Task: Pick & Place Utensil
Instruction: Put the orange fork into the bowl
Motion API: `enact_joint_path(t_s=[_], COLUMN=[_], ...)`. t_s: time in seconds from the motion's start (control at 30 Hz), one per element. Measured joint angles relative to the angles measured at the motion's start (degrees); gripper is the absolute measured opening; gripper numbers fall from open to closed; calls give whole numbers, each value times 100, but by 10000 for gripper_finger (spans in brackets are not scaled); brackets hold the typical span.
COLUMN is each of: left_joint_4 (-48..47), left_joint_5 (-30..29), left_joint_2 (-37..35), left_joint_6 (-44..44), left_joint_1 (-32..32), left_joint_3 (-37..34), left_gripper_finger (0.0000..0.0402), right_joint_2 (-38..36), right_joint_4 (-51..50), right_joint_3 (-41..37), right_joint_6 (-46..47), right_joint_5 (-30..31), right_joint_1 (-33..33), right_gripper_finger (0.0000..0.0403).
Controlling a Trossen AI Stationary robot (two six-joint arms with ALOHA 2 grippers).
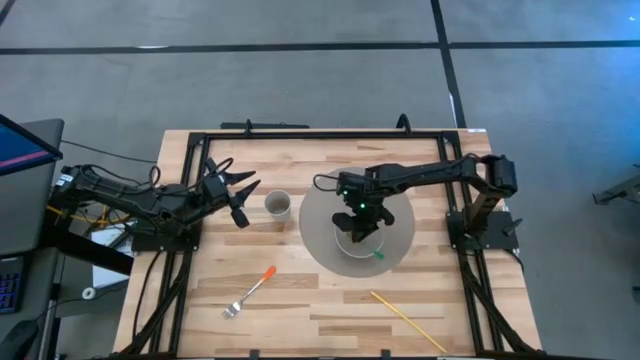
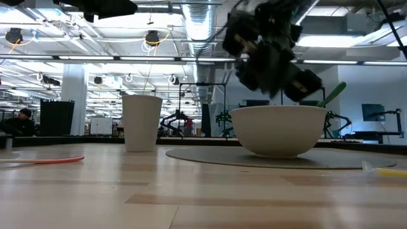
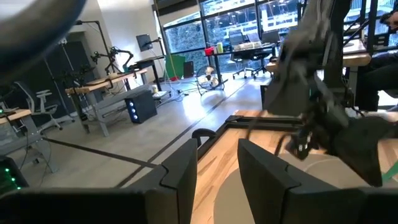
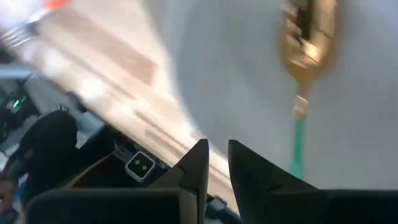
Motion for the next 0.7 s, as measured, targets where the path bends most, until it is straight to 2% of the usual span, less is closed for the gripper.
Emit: enact_joint_path(t_s=[0.13,0.23,0.43,0.53,0.7], left_joint_4=[-25,-33,-15,-52,-173], left_joint_5=[12,110,928,721,362], left_joint_2=[8,11,77,342,1219], left_joint_6=[-47,-140,-516,-567,-655], left_joint_1=[-56,-265,-955,-1307,-1580], left_joint_3=[0,0,16,94,611], left_gripper_finger=[118,118,118,115,97], right_joint_2=[-121,-344,-1255,-1815,-2580], right_joint_4=[-145,-482,-689,-916,-1133], right_joint_3=[630,1098,1368,1371,1188], right_joint_6=[-645,-1183,-1888,-2129,-2513], right_joint_5=[579,1301,2622,3537,5091], right_joint_1=[107,274,752,1069,1595], right_gripper_finger=[55,55,55,55,55])
